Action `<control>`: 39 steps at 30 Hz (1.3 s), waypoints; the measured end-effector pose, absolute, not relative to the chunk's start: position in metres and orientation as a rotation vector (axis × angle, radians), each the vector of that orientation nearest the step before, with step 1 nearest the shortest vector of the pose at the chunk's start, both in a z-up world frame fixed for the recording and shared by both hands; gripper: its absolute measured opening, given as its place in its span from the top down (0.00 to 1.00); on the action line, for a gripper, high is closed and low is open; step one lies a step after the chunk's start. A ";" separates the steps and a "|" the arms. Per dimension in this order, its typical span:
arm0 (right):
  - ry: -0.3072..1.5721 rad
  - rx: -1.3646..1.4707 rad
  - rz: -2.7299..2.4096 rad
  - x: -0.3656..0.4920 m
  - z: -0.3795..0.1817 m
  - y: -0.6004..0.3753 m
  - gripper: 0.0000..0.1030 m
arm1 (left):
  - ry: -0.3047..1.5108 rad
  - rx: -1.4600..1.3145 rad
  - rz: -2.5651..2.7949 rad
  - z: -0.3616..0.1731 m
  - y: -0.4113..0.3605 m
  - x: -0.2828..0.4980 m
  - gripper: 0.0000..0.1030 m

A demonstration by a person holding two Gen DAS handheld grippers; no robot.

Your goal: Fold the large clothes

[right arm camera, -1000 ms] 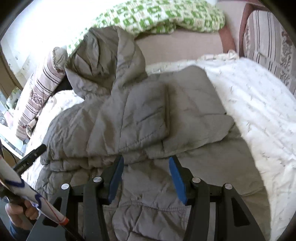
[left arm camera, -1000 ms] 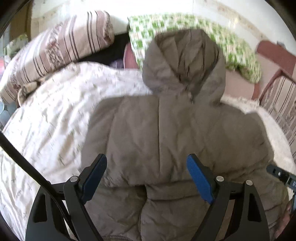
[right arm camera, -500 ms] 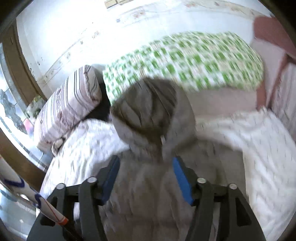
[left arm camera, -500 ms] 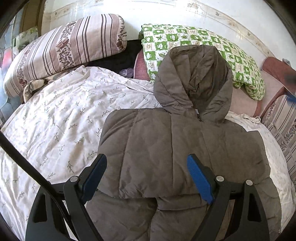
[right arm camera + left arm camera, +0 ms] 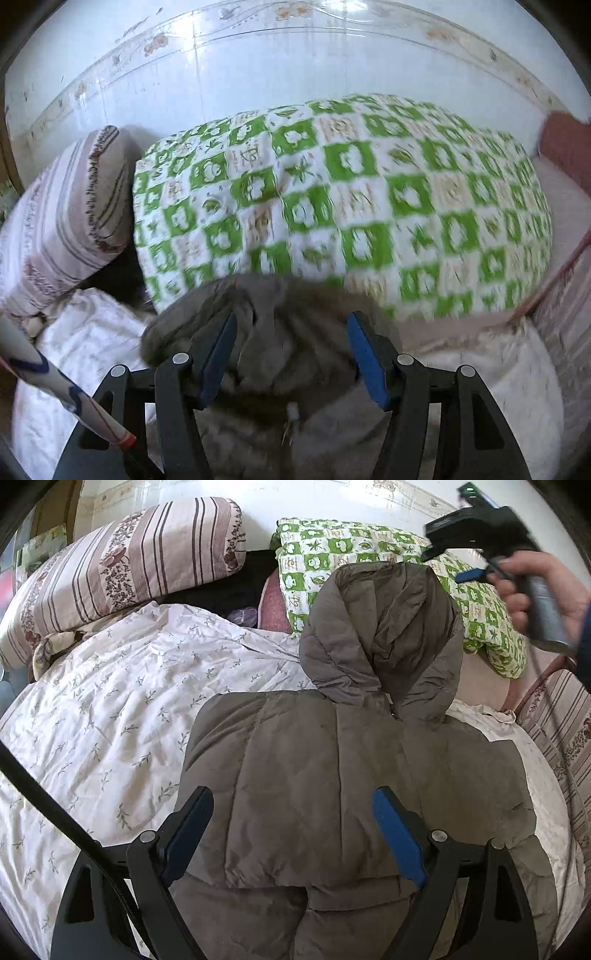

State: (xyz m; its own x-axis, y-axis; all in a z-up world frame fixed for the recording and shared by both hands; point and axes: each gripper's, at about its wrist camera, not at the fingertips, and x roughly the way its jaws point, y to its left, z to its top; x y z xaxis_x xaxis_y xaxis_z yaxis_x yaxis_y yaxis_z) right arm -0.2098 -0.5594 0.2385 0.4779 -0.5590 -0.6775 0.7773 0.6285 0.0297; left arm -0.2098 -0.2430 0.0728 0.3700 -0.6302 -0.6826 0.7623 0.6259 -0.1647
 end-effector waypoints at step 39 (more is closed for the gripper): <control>0.765 0.569 -0.544 -0.408 0.042 -0.316 0.97 | 0.791 0.329 -0.895 0.052 -0.273 -0.233 0.15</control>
State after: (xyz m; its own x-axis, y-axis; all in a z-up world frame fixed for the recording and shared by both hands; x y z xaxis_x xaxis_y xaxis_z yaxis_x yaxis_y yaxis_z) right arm -0.4080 -0.3165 0.0422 0.6021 -0.2445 -0.7600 0.6380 0.7197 0.2738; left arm -0.2326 -0.2730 0.0516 0.3738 -0.5685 -0.7328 0.7973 0.6006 -0.0593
